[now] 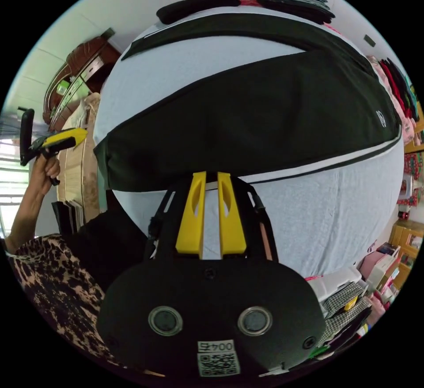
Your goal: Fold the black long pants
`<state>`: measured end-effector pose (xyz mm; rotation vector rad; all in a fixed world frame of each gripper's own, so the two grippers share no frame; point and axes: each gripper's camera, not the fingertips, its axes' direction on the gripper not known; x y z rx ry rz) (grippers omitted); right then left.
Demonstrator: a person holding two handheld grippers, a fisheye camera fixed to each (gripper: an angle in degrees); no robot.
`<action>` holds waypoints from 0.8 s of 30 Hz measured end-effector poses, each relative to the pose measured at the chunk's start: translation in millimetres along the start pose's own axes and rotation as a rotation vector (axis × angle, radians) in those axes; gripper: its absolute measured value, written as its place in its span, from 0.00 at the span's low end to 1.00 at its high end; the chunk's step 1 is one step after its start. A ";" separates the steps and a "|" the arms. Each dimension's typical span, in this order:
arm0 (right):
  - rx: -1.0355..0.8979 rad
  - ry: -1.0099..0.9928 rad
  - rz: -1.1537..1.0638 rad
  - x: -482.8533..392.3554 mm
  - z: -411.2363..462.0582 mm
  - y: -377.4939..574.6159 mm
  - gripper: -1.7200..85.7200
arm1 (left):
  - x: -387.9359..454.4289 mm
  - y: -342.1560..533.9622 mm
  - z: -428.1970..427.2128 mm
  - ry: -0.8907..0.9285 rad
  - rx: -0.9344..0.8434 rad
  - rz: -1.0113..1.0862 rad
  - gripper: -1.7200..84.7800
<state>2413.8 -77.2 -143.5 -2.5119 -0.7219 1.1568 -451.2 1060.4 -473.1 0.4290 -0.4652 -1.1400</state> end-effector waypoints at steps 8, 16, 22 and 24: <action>0.034 0.031 0.135 41.1 -21.8 -1.9 0.15 | 82.9 -18.6 95.9 -0.099 -0.218 0.221 0.07; 0.111 0.054 0.284 73.7 -47.6 -19.3 0.16 | 120.1 -1.2 106.3 -0.254 -0.155 0.338 0.04; 0.193 -0.005 0.531 115.4 -61.4 3.1 0.15 | 114.7 -3.6 109.9 -0.172 -0.176 0.310 0.04; 0.221 -0.049 0.624 128.7 -62.5 13.2 0.15 | 113.1 -6.4 111.5 -0.149 -0.195 0.313 0.03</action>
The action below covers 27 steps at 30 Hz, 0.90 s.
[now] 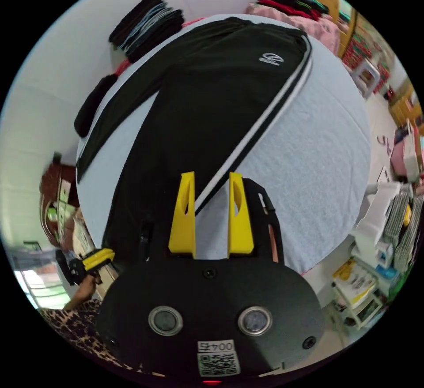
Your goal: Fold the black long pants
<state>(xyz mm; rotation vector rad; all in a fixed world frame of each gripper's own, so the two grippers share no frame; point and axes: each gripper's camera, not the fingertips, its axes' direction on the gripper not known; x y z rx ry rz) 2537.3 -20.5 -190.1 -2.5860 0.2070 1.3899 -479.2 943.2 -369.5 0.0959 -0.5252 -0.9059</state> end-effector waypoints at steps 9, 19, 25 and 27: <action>-0.017 -0.061 0.200 17.5 4.7 -14.2 0.08 | -4.2 -7.0 5.2 0.050 -0.029 0.021 0.03; -0.044 0.048 0.076 -4.3 -14.9 -20.3 0.13 | -9.6 -11.5 6.7 0.059 -0.025 0.016 0.03; -0.059 -0.038 -0.125 -59.3 -12.7 -6.9 0.10 | -16.6 -12.8 5.4 0.067 -0.004 0.008 0.03; -0.104 -0.014 -0.167 -73.0 -3.6 -7.5 0.08 | -19.6 -16.1 4.9 0.072 -0.014 0.010 0.03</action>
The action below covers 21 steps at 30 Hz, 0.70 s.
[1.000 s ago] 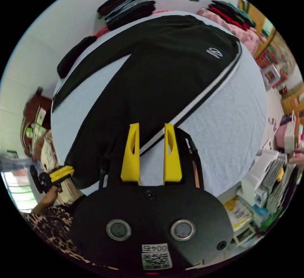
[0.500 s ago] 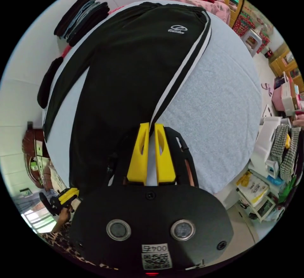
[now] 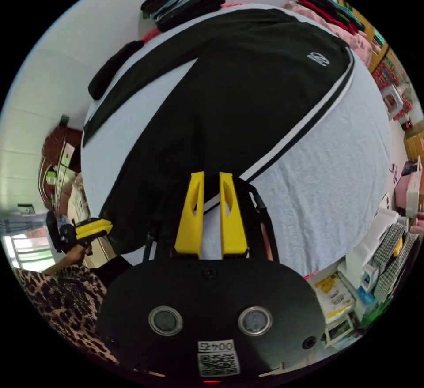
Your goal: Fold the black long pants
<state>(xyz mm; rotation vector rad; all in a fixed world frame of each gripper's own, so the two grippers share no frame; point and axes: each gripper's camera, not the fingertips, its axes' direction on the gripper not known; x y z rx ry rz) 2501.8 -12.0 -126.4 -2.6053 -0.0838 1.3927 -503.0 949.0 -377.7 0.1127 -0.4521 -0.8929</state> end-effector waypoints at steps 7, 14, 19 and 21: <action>-0.155 0.068 -0.032 -21.9 13.2 -28.4 0.06 | -15.2 -9.3 -4.8 0.028 -0.011 -0.007 0.03; -0.235 0.147 -0.049 -40.8 12.2 -55.0 0.05 | -32.9 -16.6 -11.4 0.064 -0.006 -0.012 0.03; -0.262 0.146 -0.108 -50.2 9.9 -70.2 0.04 | -48.1 -25.8 -18.0 0.093 -0.014 -0.009 0.03; -0.280 0.179 -0.144 -58.6 10.6 -75.9 0.04 | -53.1 -28.2 -20.6 0.102 -0.012 -0.008 0.03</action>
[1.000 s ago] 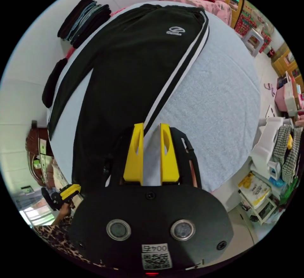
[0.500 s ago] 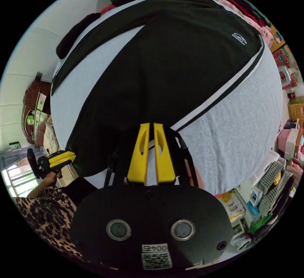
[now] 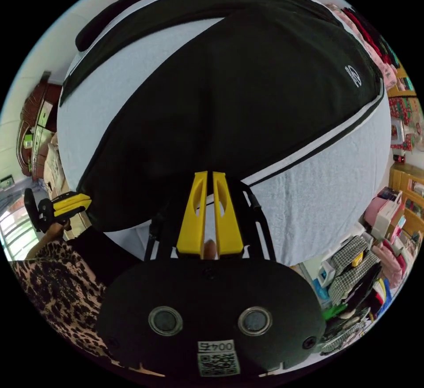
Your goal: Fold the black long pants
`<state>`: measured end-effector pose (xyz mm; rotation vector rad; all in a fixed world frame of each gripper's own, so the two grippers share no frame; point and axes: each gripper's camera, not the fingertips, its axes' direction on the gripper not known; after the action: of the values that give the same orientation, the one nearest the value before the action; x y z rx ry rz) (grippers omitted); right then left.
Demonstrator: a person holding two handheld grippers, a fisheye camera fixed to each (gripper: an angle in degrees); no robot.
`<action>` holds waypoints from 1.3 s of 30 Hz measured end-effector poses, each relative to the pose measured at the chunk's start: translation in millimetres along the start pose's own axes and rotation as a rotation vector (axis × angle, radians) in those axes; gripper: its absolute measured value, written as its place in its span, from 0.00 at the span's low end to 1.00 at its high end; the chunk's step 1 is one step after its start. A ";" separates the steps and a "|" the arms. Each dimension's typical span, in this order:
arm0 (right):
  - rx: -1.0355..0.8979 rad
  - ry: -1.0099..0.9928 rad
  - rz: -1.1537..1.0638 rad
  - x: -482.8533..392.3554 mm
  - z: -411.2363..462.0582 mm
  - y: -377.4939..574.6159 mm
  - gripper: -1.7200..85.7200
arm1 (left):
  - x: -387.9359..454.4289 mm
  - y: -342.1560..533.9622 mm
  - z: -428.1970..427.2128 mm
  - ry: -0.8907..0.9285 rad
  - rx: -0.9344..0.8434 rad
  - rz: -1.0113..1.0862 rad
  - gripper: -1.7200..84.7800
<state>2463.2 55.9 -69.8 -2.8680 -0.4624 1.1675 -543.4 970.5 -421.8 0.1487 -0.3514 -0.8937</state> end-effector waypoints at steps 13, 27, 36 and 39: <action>-0.062 0.084 -0.057 -29.1 -12.6 -35.3 0.04 | -38.2 -22.5 -23.8 0.096 -0.006 -0.013 0.04; -0.050 0.166 -0.042 -59.3 -19.1 -52.1 0.06 | -63.8 -49.0 -63.5 0.187 -0.018 0.007 0.03; -0.116 0.120 -0.012 -57.7 -24.3 -70.3 0.06 | -133.2 -100.4 -152.3 0.093 0.203 0.002 0.03; -0.131 0.073 0.013 -51.3 -26.2 -74.7 0.06 | -184.8 -132.0 -182.7 -0.005 0.282 -0.036 0.06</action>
<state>2426.4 115.9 -6.9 -3.0165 -0.5373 1.0679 -680.8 1029.9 -671.9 0.4133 -0.4802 -0.8775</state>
